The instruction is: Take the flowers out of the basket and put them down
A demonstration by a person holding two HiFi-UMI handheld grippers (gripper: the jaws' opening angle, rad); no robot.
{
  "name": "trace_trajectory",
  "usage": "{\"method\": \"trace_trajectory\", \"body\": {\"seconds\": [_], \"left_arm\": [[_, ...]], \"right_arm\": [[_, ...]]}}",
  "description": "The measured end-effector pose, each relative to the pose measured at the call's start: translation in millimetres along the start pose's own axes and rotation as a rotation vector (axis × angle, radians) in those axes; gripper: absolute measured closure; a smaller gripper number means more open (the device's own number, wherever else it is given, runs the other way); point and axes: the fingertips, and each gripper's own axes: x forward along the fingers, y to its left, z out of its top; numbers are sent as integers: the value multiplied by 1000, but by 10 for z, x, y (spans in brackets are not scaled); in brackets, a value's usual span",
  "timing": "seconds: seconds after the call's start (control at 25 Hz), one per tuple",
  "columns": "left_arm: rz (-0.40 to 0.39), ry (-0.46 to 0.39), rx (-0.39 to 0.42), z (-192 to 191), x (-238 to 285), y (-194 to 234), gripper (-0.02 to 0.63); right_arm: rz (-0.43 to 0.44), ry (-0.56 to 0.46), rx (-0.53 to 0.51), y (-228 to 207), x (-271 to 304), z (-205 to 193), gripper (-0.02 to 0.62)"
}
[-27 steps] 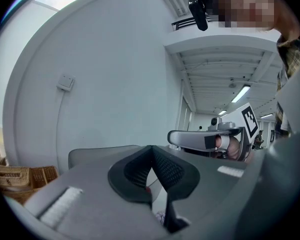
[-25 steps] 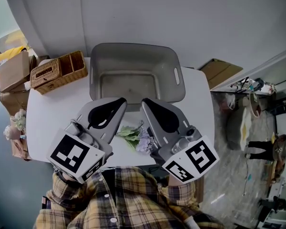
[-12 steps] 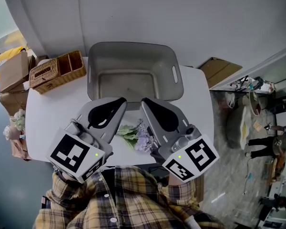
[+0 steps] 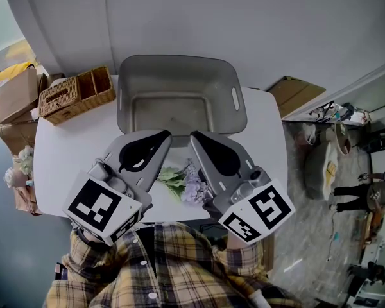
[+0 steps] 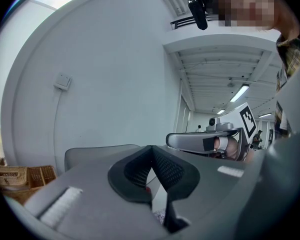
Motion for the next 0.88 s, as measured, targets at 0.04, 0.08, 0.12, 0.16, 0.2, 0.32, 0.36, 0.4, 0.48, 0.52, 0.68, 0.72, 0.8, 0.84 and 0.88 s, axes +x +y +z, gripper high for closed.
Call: {"method": "trace_trajectory", "body": {"seconds": [0.04,0.08,0.12,0.16,0.2,0.32,0.36,0.4,0.48,0.52,0.68,0.72,0.8,0.84,0.88], "left_arm": [[0,0,0,1,0,4,594],[1,0,1,1,0,7,594],[1,0,1,-2,-2,10,594],[1,0,2,-7,-5,13,594],[1,1,2,-13,-9,16,594],[0,0,3,-21,-13,25,594],[0,0,3,-20,-11,29,593],[0,0,2,-20,-7,34,594],[0,2,1,-22,2,44,594],[-1,2,0,-25,7,47,594],[-5,3,0,-28,11,43,594],[-6,3,0,-27,12,43,594],[-5,4,0,-26,13,48,594],[-5,4,-1,-25,13,52,594],[-5,4,-1,-24,14,56,594]], "right_arm": [[0,1,1,-1,3,-2,591],[-1,2,2,-2,5,-5,591],[-2,2,2,-2,7,-11,591],[-4,2,3,-1,8,-20,591],[-5,3,4,0,9,-30,591],[-9,6,6,1,14,-53,591],[-10,6,7,-2,17,-54,591],[-10,7,8,-5,21,-54,591],[-11,8,10,-13,29,-55,591],[-11,9,10,-17,31,-57,591],[-17,12,12,-23,26,-67,591],[-17,13,12,-24,27,-68,591],[-18,15,12,-25,32,-69,591],[-18,16,11,-26,36,-69,591],[-18,16,10,-27,40,-68,591]]}}
